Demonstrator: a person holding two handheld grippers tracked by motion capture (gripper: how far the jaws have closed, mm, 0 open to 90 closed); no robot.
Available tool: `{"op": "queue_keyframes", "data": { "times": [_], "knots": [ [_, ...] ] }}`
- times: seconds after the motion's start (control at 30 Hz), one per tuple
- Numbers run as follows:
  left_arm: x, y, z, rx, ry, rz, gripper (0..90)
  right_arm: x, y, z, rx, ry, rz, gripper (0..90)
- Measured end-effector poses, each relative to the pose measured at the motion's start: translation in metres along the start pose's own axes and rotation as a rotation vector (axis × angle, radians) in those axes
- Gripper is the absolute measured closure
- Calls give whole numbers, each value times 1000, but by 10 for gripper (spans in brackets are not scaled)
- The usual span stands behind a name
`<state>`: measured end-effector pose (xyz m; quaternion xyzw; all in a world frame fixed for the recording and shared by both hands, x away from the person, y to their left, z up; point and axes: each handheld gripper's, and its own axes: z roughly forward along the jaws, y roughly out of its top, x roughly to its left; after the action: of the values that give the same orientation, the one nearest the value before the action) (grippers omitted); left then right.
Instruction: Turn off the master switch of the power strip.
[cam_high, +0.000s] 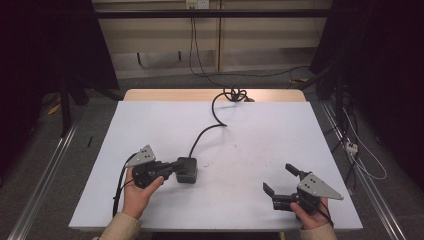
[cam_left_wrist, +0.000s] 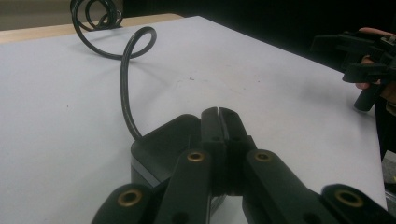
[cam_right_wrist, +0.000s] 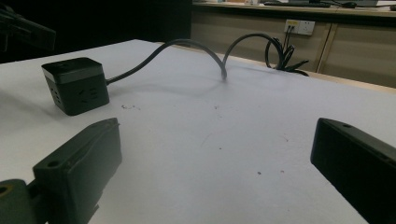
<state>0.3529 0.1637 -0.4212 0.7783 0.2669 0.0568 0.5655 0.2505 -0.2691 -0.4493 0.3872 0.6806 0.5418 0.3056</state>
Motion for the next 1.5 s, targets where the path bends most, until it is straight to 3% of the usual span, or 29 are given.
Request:
{"op": "queue_keyframes", "data": {
  "times": [0.87,1.5],
  "knots": [
    [-2,-1,6,49,9,12,900,-1,0,0,-4,-1,-1,15],
    [-1,-3,10,71,31,-10,900,-1,0,0,-3,1,-2,15]
  ]
}}
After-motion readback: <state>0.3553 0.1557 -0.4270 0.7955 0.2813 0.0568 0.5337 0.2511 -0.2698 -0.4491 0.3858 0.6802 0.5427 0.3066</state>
